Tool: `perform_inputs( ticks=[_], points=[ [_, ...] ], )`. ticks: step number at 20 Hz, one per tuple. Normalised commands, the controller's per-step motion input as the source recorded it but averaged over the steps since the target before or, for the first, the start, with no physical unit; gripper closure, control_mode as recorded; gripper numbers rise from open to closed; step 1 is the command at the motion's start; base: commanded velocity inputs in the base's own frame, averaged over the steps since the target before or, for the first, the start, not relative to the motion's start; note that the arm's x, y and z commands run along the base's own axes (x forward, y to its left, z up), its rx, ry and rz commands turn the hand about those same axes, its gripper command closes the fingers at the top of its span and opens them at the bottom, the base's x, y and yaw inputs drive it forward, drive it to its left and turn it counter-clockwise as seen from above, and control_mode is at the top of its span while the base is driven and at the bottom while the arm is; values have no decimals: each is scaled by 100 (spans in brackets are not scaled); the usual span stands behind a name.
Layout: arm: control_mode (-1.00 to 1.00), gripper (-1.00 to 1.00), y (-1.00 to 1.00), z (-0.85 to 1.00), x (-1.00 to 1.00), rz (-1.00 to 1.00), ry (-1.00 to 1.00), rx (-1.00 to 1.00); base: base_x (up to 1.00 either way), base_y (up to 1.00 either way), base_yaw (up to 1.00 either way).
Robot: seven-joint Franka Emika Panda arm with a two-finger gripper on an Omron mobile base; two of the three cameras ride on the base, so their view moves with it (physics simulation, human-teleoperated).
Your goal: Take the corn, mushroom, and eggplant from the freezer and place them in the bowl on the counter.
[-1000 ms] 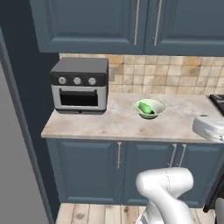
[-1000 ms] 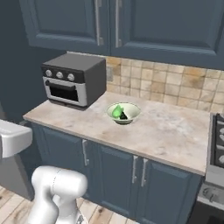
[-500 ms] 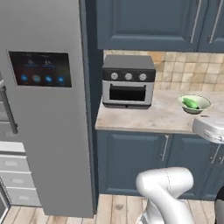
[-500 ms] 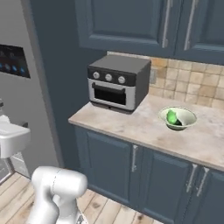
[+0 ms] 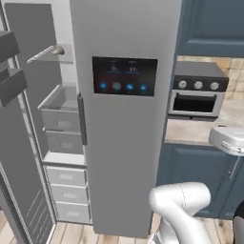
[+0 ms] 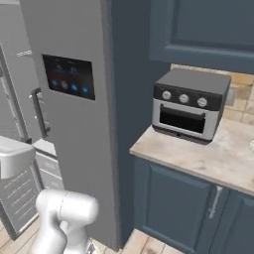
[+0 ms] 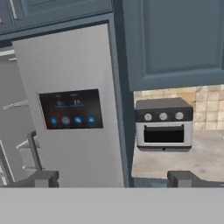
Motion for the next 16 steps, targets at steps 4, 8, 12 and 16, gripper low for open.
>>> perform_inputs(
  ticks=[4, 8, 12, 16],
  points=[
    [100, -100, 0, 0, 0, 0, 0, 0, 15, 100, 12],
    [100, -100, 0, 0, 0, 0, 0, 0, 21, 95, 15],
    [100, -100, 0, 0, 0, 0, 0, 0, 25, 51, 16],
    [100, -100, 0, 0, 0, 0, 0, 0, 36, 17, 20]
  ],
)
